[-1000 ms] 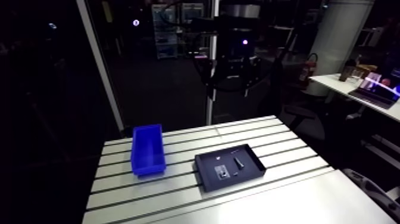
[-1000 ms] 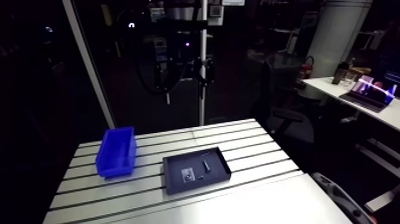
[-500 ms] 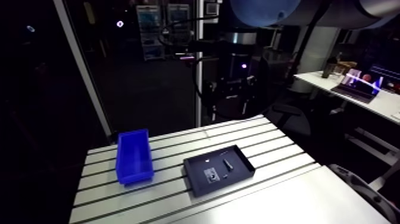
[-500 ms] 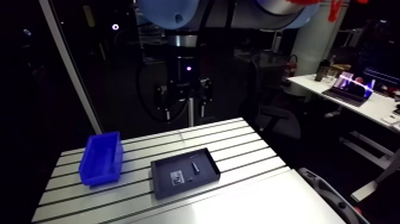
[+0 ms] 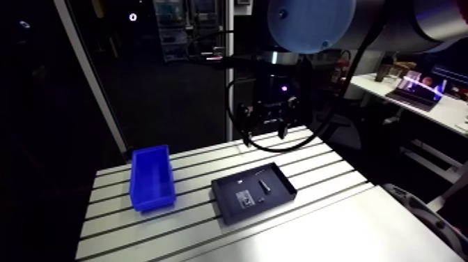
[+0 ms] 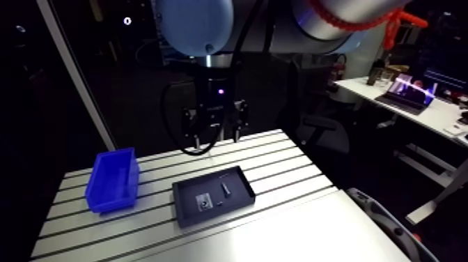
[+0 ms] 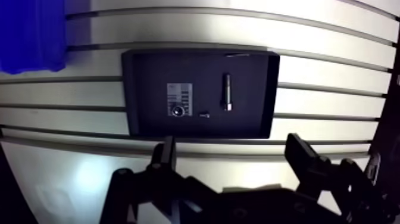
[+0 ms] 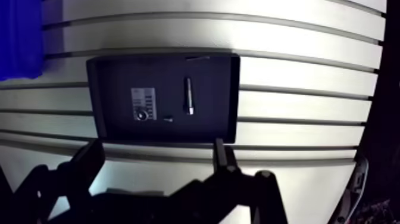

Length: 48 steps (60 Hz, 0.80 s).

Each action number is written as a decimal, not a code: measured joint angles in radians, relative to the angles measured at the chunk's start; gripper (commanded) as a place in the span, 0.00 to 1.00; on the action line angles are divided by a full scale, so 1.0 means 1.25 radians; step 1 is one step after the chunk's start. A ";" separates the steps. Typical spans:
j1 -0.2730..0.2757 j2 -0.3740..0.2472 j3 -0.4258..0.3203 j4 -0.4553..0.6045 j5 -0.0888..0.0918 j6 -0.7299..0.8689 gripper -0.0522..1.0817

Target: Pick up the M10 bolt from the tray and put it into the blue bin.

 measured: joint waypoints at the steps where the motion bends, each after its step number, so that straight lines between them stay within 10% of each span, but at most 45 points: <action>1: 0.000 0.003 0.000 -0.002 0.000 0.000 0.05; 48: 0.003 0.069 0.025 -0.052 -0.011 0.007 0.05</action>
